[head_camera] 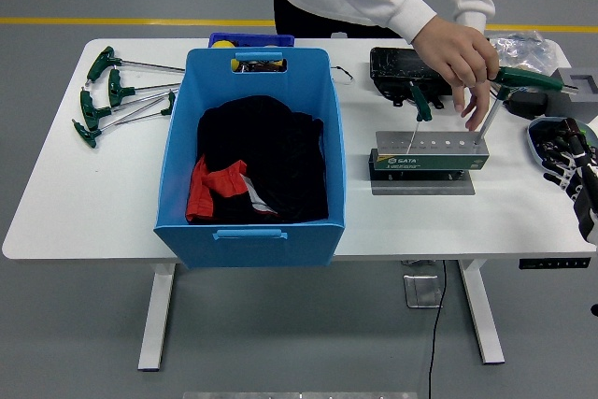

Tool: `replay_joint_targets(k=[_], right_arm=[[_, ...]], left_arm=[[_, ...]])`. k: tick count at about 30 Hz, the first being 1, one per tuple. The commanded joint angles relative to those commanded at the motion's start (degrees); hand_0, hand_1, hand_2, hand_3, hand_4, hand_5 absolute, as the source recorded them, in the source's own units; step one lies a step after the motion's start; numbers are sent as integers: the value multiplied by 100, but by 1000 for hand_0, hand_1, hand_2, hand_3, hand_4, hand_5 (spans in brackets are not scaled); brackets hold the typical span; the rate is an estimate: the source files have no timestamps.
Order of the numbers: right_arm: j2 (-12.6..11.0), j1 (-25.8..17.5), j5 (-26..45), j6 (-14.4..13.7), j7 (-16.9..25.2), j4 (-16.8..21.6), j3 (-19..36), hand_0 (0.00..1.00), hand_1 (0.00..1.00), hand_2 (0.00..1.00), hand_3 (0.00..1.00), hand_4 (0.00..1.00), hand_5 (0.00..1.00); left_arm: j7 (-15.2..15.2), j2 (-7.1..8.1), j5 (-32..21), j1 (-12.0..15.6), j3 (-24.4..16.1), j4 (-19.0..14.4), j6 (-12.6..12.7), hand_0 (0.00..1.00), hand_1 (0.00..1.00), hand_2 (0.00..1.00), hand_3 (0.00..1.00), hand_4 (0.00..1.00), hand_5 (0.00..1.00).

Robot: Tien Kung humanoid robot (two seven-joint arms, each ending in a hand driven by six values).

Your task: Lift tool from toolbox,place it in box,lift tool from toolbox,place it in box

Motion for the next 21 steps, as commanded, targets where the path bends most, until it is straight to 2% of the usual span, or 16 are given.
replay_joint_targets(k=[9,11,14,15,20,21], right_arm=[[-21,-8,7,-37,13,-5,-11,827,798,833,862,998,968],[-22,-13,5,-36,12,-7,-15,827,798,833,862,998,968],[-21,-18,4,-32,8,-13,-27,827,798,833,862,998,968],[-20,-18,5,-33,7,-16,-30,827,798,834,862,998,968],[-31,-12,-9,-110,44,-11,-23,827,798,834,862,998,968],[-34,-7,-9,-193,84,-7,-17,817,796,829,888,998,958]], left_arm=[[22,-9,-178,40,16,0,-61,725,761,816,824,867,998],[75,-10,-224,52,31,13,-142,725,761,816,824,867,998],[349,4,-180,65,-67,19,-445,725,761,816,824,867,998],[409,9,-135,67,-107,19,-504,760,828,888,884,998,964],[619,41,-231,47,-107,19,-699,760,828,888,884,998,964],[626,47,-304,45,-64,19,-713,753,846,910,905,998,877]])
